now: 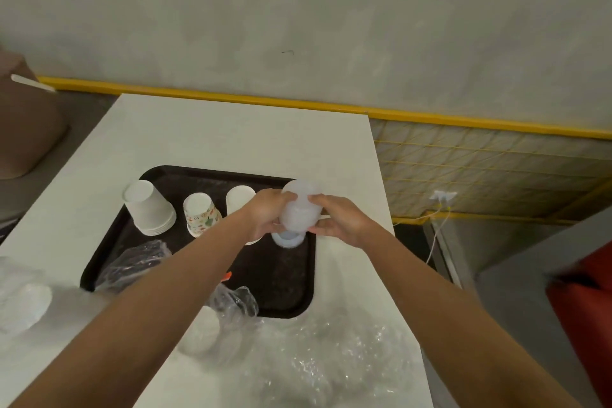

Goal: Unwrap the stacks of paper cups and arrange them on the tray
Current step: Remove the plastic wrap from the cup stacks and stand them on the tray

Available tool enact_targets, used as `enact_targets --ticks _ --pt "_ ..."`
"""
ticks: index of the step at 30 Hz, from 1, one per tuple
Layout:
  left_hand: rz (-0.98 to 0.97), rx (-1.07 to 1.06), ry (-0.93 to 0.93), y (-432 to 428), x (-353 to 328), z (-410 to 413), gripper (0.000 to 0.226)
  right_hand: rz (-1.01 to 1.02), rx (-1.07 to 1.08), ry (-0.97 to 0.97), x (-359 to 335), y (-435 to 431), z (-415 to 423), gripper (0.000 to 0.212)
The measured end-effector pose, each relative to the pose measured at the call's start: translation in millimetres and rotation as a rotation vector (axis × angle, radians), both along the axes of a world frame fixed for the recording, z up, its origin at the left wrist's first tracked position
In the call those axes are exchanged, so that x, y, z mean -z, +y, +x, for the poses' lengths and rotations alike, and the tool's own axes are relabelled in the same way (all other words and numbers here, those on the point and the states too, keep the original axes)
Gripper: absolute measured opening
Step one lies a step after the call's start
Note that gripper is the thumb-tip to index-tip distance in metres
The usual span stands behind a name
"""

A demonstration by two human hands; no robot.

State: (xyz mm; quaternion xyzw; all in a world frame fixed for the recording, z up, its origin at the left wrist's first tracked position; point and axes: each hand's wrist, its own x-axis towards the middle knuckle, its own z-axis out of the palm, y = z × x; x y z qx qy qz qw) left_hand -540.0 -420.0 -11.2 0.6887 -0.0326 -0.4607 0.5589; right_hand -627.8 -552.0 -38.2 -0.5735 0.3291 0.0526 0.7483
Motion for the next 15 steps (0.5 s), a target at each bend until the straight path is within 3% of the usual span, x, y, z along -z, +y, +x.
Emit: enact_targets --ticks 7,15 --pt "0.221 -0.016 -0.086 -0.3 40.5 -1.8 0.048 -0.164 -0.052 0.086 23.2 9.5 20.6 0.037" --pt "0.398 0.048 -0.225 -17.2 49.0 -5.1 0.042 -0.351 -0.128 0.14 39.5 14.6 30.3 0.05"
